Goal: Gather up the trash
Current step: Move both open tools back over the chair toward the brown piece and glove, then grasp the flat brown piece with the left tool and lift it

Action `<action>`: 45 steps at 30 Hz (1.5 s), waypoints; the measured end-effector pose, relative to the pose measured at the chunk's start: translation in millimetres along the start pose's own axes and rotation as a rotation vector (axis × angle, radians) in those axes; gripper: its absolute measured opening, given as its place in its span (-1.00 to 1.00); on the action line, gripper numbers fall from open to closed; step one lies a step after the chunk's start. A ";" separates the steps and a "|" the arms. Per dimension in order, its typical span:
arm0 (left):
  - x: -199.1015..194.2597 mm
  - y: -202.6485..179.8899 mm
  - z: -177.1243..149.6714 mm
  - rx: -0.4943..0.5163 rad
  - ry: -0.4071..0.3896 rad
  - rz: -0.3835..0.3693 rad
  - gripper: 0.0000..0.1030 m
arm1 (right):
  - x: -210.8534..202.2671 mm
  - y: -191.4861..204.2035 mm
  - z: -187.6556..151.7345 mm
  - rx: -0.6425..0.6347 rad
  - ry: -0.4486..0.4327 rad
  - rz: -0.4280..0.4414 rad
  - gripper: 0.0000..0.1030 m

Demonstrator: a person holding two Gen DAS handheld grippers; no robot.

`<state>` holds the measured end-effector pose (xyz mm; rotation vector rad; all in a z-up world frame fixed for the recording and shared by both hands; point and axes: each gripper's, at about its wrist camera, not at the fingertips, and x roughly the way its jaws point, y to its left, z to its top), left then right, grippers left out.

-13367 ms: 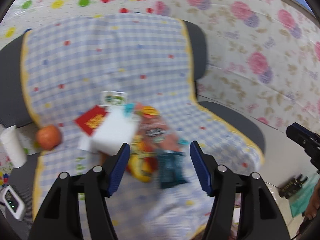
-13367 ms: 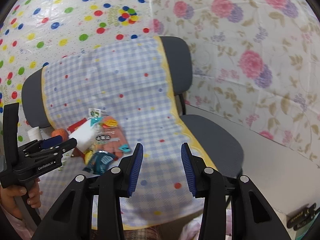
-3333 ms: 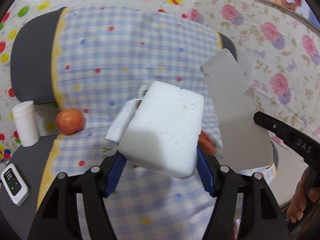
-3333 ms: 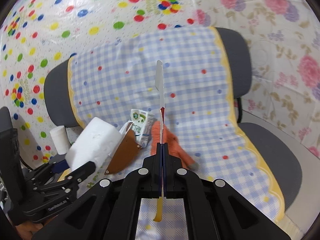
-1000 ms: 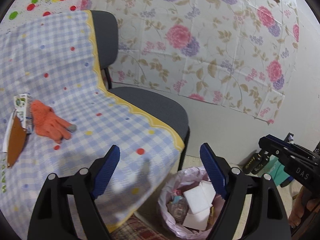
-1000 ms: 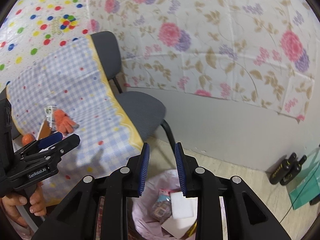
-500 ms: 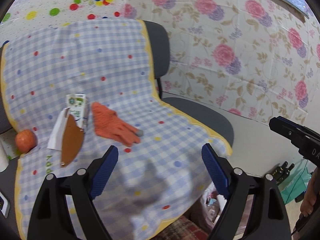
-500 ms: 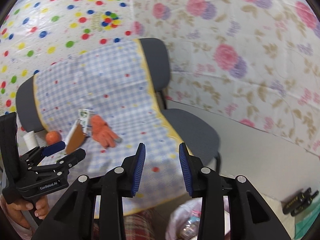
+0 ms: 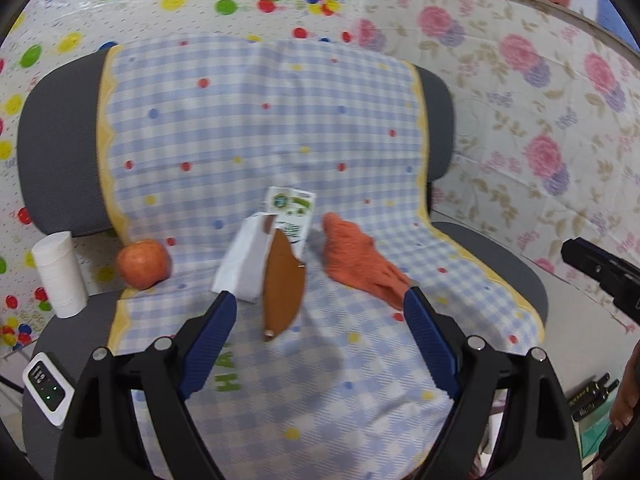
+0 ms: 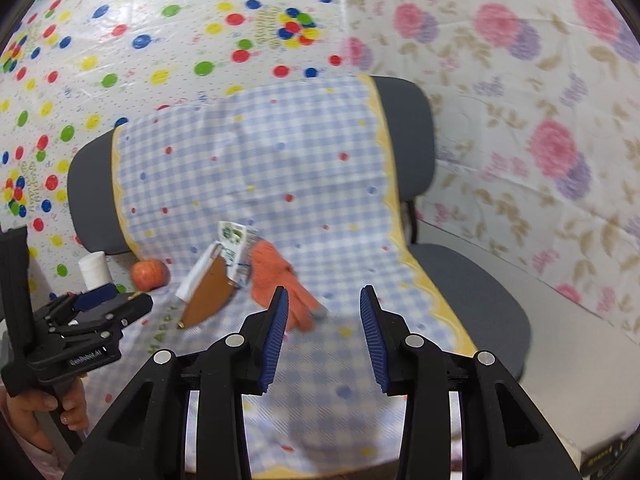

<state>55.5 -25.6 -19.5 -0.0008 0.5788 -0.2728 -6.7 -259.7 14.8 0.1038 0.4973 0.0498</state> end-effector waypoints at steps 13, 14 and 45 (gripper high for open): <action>42.6 47.5 -1.7 -0.079 0.068 0.086 0.61 | 72.5 30.8 37.0 -0.038 -0.024 0.139 -0.07; 48.8 48.5 -1.4 -0.081 0.073 0.082 0.61 | 81.3 31.7 38.0 -0.044 -0.019 0.138 -0.06; 91.8 26.2 7.3 -0.022 0.120 -0.049 -0.82 | 171.9 17.1 9.7 -0.022 0.179 0.180 0.36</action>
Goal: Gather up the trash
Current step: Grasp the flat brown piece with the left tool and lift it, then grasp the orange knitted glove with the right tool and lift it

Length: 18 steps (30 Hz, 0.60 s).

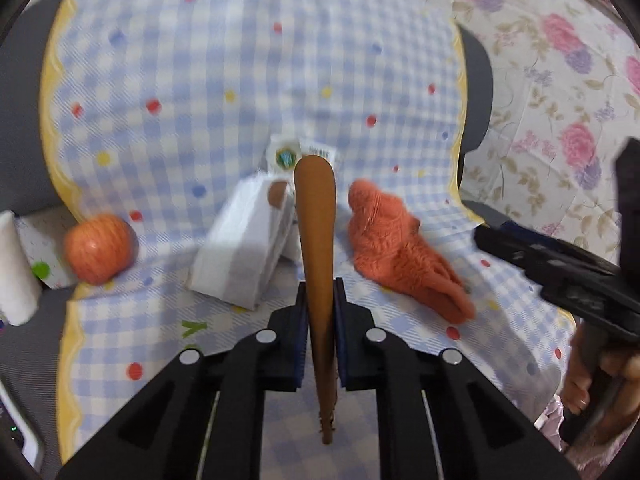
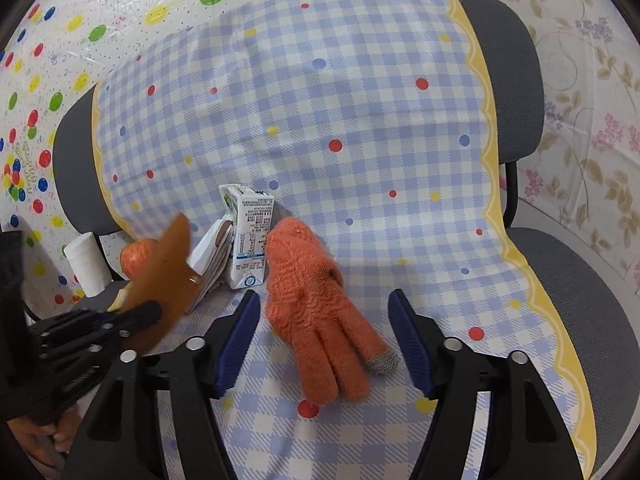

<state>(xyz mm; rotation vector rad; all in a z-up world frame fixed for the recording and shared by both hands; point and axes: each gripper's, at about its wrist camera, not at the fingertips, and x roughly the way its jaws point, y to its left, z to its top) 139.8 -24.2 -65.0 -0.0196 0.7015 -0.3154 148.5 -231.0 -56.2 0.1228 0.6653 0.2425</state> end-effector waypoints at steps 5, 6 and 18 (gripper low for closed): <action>-12.9 9.6 9.6 -0.033 -0.033 0.050 -0.82 | 24.8 1.2 6.5 -0.015 0.047 0.005 0.37; -12.8 13.2 11.0 -0.041 -0.036 0.057 -0.82 | 28.7 2.1 7.8 -0.018 0.054 0.004 0.37; 5.0 42.0 10.6 -0.096 -0.001 0.104 -0.82 | 84.8 45.0 39.7 -0.172 0.097 -0.096 0.24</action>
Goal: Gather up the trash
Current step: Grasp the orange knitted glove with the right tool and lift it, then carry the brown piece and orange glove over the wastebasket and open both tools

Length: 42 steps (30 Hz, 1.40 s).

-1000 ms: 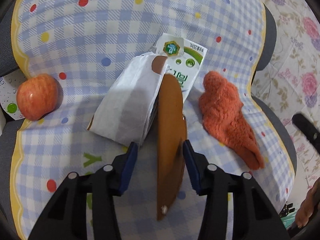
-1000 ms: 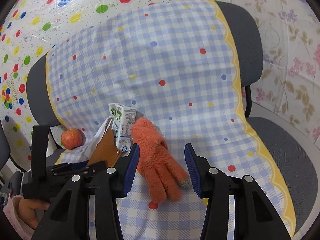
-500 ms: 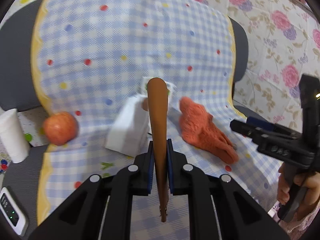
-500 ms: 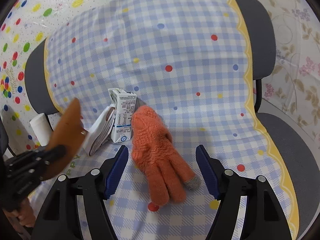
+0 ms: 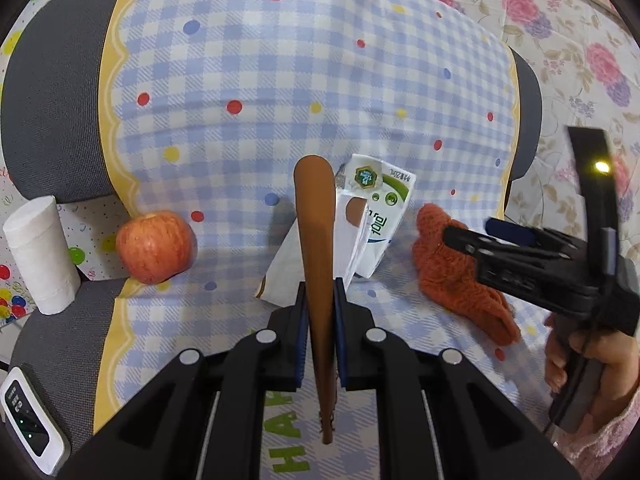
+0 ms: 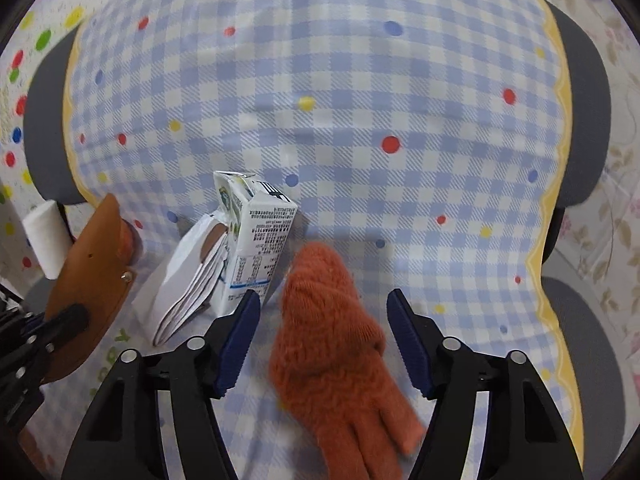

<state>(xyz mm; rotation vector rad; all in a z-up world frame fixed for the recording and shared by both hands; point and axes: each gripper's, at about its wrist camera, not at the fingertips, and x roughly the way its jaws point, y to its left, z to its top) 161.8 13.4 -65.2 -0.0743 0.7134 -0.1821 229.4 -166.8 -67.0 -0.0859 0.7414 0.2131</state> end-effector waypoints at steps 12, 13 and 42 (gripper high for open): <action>-11.4 1.4 -8.4 -0.014 0.006 -0.046 -0.82 | -58.5 -1.4 -15.0 0.065 -0.084 0.078 -0.77; -13.3 -0.9 -8.4 -0.011 0.003 -0.055 -0.82 | -67.7 -1.6 -16.4 0.069 -0.094 0.090 -0.77; -72.7 -163.4 -71.4 0.227 0.036 -0.376 -0.81 | -251.0 -89.2 -156.9 0.298 -0.259 -0.097 -0.76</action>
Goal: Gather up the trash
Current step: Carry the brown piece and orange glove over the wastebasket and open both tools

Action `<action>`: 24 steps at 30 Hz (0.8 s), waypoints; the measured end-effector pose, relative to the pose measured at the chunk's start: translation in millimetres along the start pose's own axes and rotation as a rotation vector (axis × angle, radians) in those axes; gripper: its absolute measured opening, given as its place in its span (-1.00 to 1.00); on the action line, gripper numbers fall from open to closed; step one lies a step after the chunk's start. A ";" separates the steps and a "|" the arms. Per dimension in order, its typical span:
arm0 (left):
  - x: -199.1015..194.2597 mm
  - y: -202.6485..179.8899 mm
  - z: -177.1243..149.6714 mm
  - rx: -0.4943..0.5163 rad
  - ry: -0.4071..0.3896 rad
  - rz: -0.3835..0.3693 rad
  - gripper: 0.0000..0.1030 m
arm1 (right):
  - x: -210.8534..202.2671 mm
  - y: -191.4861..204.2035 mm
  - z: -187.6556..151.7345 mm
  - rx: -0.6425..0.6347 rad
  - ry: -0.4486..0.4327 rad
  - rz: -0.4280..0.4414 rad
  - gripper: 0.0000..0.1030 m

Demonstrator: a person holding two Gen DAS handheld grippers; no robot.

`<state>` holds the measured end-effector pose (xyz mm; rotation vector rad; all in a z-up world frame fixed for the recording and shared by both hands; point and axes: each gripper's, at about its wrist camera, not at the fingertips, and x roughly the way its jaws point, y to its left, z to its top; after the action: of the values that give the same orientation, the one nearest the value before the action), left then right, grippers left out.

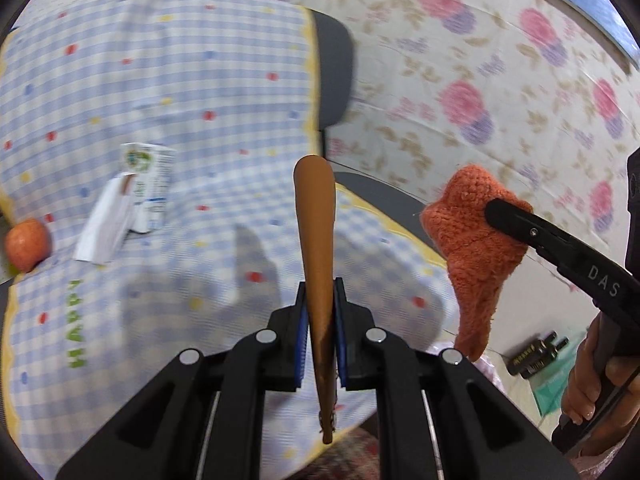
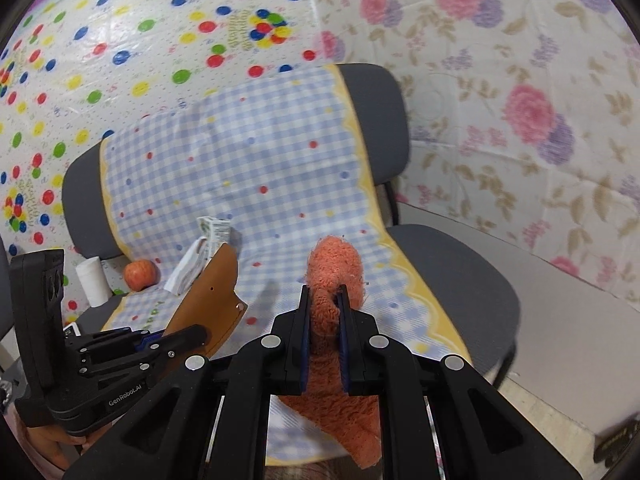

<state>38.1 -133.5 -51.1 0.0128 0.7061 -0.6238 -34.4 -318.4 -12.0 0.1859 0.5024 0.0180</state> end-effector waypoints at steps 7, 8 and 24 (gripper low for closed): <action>11.8 -48.7 -13.2 0.083 0.030 -0.104 -0.81 | -34.7 -33.0 -22.3 0.052 -0.010 -0.114 -0.76; 13.5 -55.6 -15.0 0.092 0.035 -0.120 -0.81 | -40.9 -37.8 -26.7 0.061 -0.014 -0.137 -0.76; 36.1 -164.8 -49.2 0.303 0.119 -0.306 -0.81 | -117.7 -103.9 -68.9 0.167 -0.053 -0.417 -0.74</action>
<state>-59.3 -277.1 -79.1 0.2273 0.7284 -1.0262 -173.6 -416.0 -34.0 0.2412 0.4822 -0.4358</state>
